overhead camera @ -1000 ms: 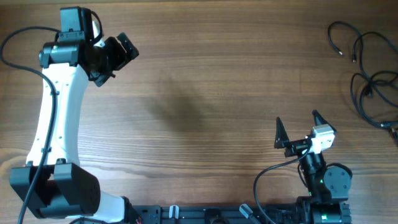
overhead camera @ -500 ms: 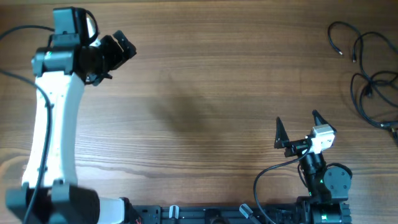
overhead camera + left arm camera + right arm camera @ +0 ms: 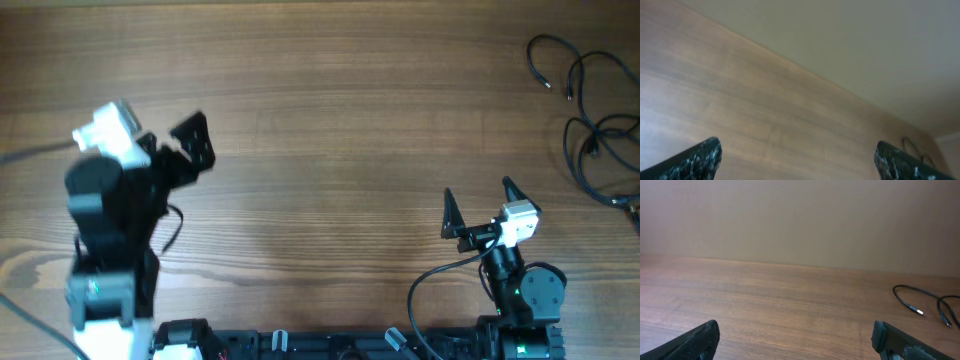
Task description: Untangle cables
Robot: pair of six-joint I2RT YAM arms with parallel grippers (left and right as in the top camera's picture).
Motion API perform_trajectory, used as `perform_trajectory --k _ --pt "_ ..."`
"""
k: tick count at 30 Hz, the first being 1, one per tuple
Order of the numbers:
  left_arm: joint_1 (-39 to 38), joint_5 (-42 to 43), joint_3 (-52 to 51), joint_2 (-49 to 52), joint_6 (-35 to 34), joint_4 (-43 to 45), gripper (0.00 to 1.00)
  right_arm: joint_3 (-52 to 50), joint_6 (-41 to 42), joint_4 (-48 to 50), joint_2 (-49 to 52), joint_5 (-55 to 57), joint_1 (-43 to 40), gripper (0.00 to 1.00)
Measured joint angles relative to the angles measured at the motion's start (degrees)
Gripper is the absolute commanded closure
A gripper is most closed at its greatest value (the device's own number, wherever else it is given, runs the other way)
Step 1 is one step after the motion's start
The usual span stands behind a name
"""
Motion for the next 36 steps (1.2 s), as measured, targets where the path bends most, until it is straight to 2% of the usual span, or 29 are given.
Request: perform_trajectory --k 6,11,15,25,33,36 --pt "0.0 -0.2 -19.7 -16.6 0.1 18.1 0.00 0.0 0.0 0.0 0.0 0.0 0.0 0.00" --pt "0.0 -1.7 -31.0 -25.6 0.3 26.0 0.00 0.0 0.0 0.0 0.0 0.0 0.0 0.00" --pt "-1.4 -4.3 -37.8 -32.4 2.9 26.5 0.00 0.0 0.0 0.0 0.0 0.0 0.0 0.00" --pt "-3.5 -4.6 -42.7 -40.1 19.7 26.6 0.00 0.0 0.0 0.0 0.0 0.0 0.0 0.00" --pt "-3.5 -4.6 -45.4 -42.7 22.9 23.6 0.00 0.0 0.0 0.0 0.0 0.0 0.0 0.00" --pt "-3.5 -4.6 -45.4 -43.2 23.0 20.0 0.00 0.0 0.0 0.0 0.0 0.0 0.0 0.00"
